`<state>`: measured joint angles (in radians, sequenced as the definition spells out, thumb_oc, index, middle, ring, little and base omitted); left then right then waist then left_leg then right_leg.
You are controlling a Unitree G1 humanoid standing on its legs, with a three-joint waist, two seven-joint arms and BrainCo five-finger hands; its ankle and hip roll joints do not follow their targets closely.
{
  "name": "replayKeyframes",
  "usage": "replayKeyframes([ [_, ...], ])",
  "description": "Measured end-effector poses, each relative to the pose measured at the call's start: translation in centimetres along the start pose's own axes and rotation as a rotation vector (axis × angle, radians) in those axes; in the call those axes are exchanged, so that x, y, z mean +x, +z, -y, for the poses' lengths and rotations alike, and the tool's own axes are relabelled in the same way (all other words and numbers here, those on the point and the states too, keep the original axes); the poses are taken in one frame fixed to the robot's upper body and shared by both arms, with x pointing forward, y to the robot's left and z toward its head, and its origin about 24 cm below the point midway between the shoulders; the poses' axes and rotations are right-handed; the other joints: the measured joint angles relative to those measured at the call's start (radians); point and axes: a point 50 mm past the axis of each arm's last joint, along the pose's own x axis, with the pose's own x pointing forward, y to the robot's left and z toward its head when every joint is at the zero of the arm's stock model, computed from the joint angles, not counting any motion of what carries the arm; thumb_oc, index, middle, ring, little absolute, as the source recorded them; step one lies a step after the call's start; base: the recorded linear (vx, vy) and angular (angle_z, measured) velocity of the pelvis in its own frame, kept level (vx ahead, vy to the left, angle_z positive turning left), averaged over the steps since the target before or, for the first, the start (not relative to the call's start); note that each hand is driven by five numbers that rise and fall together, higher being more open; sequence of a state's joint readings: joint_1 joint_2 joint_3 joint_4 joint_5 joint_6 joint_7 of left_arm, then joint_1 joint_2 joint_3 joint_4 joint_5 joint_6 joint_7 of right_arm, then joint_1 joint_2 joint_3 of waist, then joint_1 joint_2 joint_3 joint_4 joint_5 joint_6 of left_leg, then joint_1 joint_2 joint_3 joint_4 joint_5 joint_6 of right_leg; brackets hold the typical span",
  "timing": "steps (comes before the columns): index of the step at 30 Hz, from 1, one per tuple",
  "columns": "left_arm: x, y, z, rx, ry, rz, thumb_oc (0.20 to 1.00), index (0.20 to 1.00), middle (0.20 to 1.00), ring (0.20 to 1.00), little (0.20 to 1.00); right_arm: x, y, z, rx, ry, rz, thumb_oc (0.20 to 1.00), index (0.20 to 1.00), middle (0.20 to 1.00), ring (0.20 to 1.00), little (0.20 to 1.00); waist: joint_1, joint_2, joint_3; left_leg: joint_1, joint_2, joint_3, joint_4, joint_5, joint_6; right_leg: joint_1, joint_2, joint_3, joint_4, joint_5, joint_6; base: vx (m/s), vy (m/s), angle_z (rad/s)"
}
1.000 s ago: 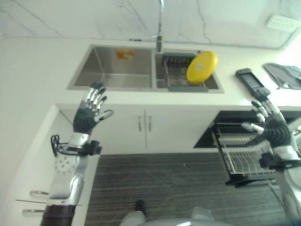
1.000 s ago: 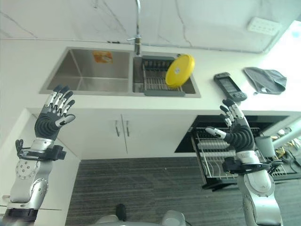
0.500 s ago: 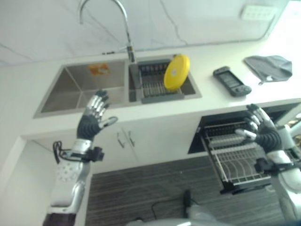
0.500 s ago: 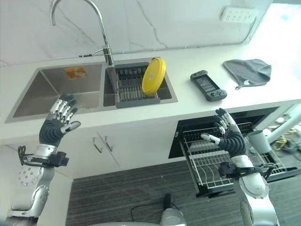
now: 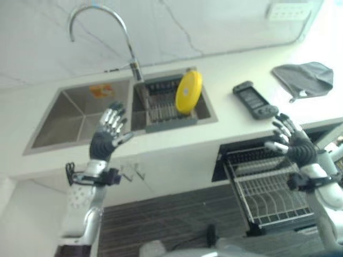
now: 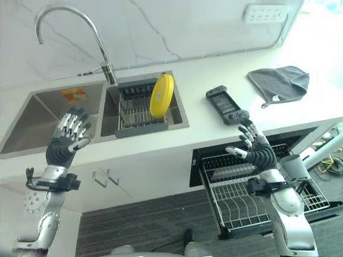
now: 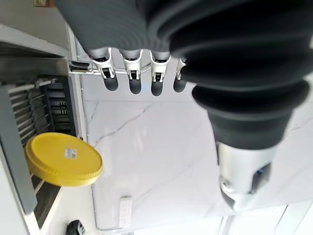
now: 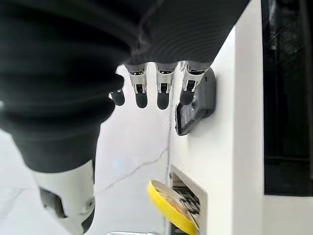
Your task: Place the dishes in the dishwasher.
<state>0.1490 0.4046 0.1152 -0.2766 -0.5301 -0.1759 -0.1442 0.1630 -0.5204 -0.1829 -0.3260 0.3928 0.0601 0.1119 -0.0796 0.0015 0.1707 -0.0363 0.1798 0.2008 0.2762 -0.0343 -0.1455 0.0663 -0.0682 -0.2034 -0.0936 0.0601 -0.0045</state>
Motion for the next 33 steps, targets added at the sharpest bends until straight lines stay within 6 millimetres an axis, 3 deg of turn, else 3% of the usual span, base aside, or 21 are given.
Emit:
replayKeyframes([
  [2,0.0,0.0,0.1,0.000,-0.012,0.011,1.000,1.000,1.000,1.000,1.000,0.2,-0.3,-0.9,0.014,0.037,-0.014,1.000,1.000,1.000,1.000,1.000,-0.003,0.011,-0.005,0.027,-0.031,0.065,-0.289,0.030,0.027,0.009,0.013,-0.008,-0.001,-0.009,0.003,0.25,0.271,0.01],
  [4,0.0,-0.1,0.1,-0.003,-0.016,0.009,1.000,1.000,1.000,1.000,1.000,0.0,-0.8,-1.3,0.020,0.058,-0.041,1.000,1.000,1.000,1.000,1.000,0.009,0.007,-0.002,-0.005,-0.013,0.035,-0.360,0.062,0.008,0.020,0.026,-0.008,0.000,-0.018,-0.001,0.16,0.233,0.03],
  [7,-0.2,-0.5,0.0,-0.004,-0.006,-0.009,1.000,1.000,1.000,1.000,1.000,0.0,-0.7,-1.0,0.005,0.054,-0.040,1.000,1.000,1.000,1.000,1.000,0.034,0.014,-0.002,-0.028,0.016,0.030,-0.341,0.075,0.010,0.054,0.017,-0.001,-0.001,-0.036,0.025,0.15,0.278,-0.08],
  [8,-0.3,-0.5,0.0,-0.005,-0.005,-0.005,1.000,1.000,1.000,1.000,1.000,0.0,-0.5,-0.8,-0.010,0.059,-0.039,1.000,1.000,1.000,1.000,1.000,0.033,0.024,-0.007,-0.017,0.003,0.034,-0.334,0.076,0.015,0.066,0.001,0.002,-0.001,-0.047,0.047,0.15,0.290,-0.12],
  [9,-0.2,-0.3,-0.1,0.000,-0.004,0.002,1.000,1.000,1.000,1.000,1.000,0.0,-0.5,-0.8,-0.011,0.061,-0.039,1.000,1.000,1.000,1.000,1.000,0.035,0.027,-0.011,-0.012,-0.018,0.045,-0.328,0.111,0.038,0.077,-0.026,0.004,0.000,-0.054,0.072,0.12,0.225,-0.17],
  [12,0.2,0.4,-0.5,0.043,-0.025,0.013,1.000,1.000,1.000,1.000,1.000,-0.6,0.0,-1.2,0.008,0.076,-0.016,1.000,1.000,1.000,1.000,1.000,0.033,-0.040,-0.025,0.016,-0.131,0.066,-0.355,0.164,0.121,0.101,-0.128,0.026,0.006,-0.053,0.137,0.14,0.227,-0.08],
  [13,0.6,0.6,-0.4,0.046,-0.031,0.026,1.000,1.000,1.000,1.000,1.000,-0.6,0.2,-1.4,0.030,0.057,0.017,1.000,1.000,1.000,1.000,1.000,0.035,-0.061,-0.021,0.036,-0.156,0.071,-0.370,0.156,0.144,0.112,-0.148,0.022,0.012,-0.041,0.154,0.14,0.234,0.14],
  [15,1.9,1.0,0.6,0.041,-0.074,0.063,1.000,1.000,1.000,1.000,1.000,-0.4,0.4,-2.0,0.083,0.015,0.066,1.000,1.000,1.000,1.000,1.000,0.042,-0.076,-0.020,0.055,-0.174,0.057,-0.371,0.140,0.166,0.119,-0.165,-0.009,0.050,-0.029,0.173,0.08,0.143,0.19],
  [17,1.7,1.4,0.5,0.065,-0.091,0.063,1.000,1.000,1.000,1.000,1.000,-0.3,0.7,-1.8,0.079,0.000,0.091,1.000,1.000,1.000,1.000,1.000,0.054,-0.078,-0.018,0.076,-0.180,0.052,-0.364,0.133,0.187,0.120,-0.175,-0.019,0.068,-0.020,0.183,0.07,0.153,0.11],
  [19,1.8,1.6,0.3,0.075,-0.093,0.065,1.000,1.000,1.000,1.000,1.000,-0.2,0.7,-1.6,0.110,-0.009,0.093,1.000,1.000,1.000,1.000,1.000,0.074,-0.099,-0.017,0.072,-0.186,0.052,-0.364,0.123,0.192,0.117,-0.173,-0.026,0.074,-0.008,0.187,0.05,0.155,0.03],
  [23,1.9,1.6,0.4,0.077,-0.101,0.060,1.000,1.000,1.000,1.000,1.000,0.1,1.0,-1.2,0.142,-0.034,0.113,1.000,1.000,1.000,1.000,1.000,0.087,-0.087,0.002,0.077,-0.165,0.063,-0.364,0.114,0.198,0.044,-0.159,-0.024,0.188,-0.005,0.191,0.04,0.136,-0.16],
  [25,1.8,1.5,0.5,0.102,-0.104,0.056,1.000,1.000,1.000,1.000,1.000,0.0,1.0,-1.0,0.150,-0.049,0.113,1.000,1.000,1.000,1.000,1.000,0.078,-0.057,0.047,0.119,-0.149,0.075,-0.364,0.090,0.205,-0.047,-0.165,0.039,0.427,0.006,0.211,0.09,-0.044,-0.22],
  [26,1.9,1.6,0.4,0.109,-0.101,0.058,1.000,1.000,1.000,1.000,1.000,-0.1,0.6,-1.3,0.154,-0.040,0.094,1.000,1.000,1.000,1.000,1.000,0.064,-0.047,0.053,0.126,-0.144,0.075,-0.367,0.068,0.203,-0.099,-0.169,0.060,0.468,-0.052,0.231,0.11,-0.186,-0.10],
  [28,2.7,2.3,0.4,0.125,-0.103,0.087,1.000,1.000,1.000,1.000,1.000,0.0,0.8,-1.6,0.154,-0.020,0.104,1.000,1.000,1.000,1.000,1.000,0.059,-0.068,0.054,0.119,-0.158,0.081,-0.369,0.067,0.204,-0.123,-0.165,0.030,0.264,-0.051,0.208,0.10,-0.211,-0.03],
  [30,2.9,2.6,0.4,0.134,-0.096,0.100,1.000,1.000,1.000,1.000,1.000,0.0,0.9,-1.5,0.149,-0.022,0.116,1.000,1.000,1.000,1.000,1.000,0.039,-0.078,0.053,0.105,-0.171,0.057,-0.361,0.065,0.207,-0.117,-0.169,0.033,0.074,0.002,0.211,0.06,-0.184,0.38],
  [33,2.4,2.1,0.3,0.135,-0.082,0.077,1.000,1.000,1.000,1.000,1.000,-0.1,0.9,-1.5,0.159,-0.020,0.120,1.000,1.000,1.000,1.000,1.000,0.035,-0.081,0.047,0.146,-0.172,0.029,-0.364,0.068,0.185,-0.065,-0.156,0.027,0.036,0.059,0.158,0.09,-0.228,0.38],
])
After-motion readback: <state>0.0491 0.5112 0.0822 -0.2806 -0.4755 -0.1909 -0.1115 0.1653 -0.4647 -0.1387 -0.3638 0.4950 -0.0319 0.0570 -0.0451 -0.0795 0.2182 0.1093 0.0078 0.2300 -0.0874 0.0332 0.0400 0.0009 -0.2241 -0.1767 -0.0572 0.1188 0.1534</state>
